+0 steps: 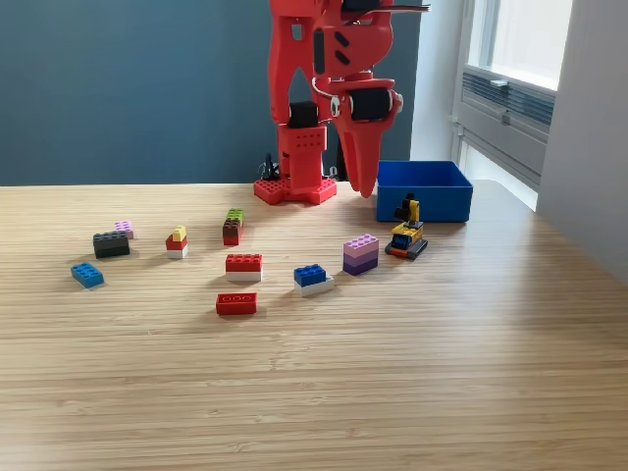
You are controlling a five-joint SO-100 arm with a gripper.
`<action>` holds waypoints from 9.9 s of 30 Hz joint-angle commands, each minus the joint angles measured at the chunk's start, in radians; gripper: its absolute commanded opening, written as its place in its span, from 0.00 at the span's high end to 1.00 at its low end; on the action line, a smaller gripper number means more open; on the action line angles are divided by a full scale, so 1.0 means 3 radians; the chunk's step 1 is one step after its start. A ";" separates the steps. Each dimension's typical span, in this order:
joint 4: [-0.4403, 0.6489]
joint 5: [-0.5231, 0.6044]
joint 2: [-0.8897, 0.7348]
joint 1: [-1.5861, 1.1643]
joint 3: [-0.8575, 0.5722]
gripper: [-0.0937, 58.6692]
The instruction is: Grasp a lego block and put it in the bin.
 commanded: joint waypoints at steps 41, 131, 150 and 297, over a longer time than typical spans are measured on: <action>-0.0777 -0.0128 0.0112 0.3017 0.0455 0.76; 0.0235 0.0450 -0.3088 0.3319 -0.3431 0.67; 0.0803 0.0511 -0.3722 0.3472 -0.4382 1.00; 0.0885 -0.0419 0.0363 -0.0199 -0.0419 1.00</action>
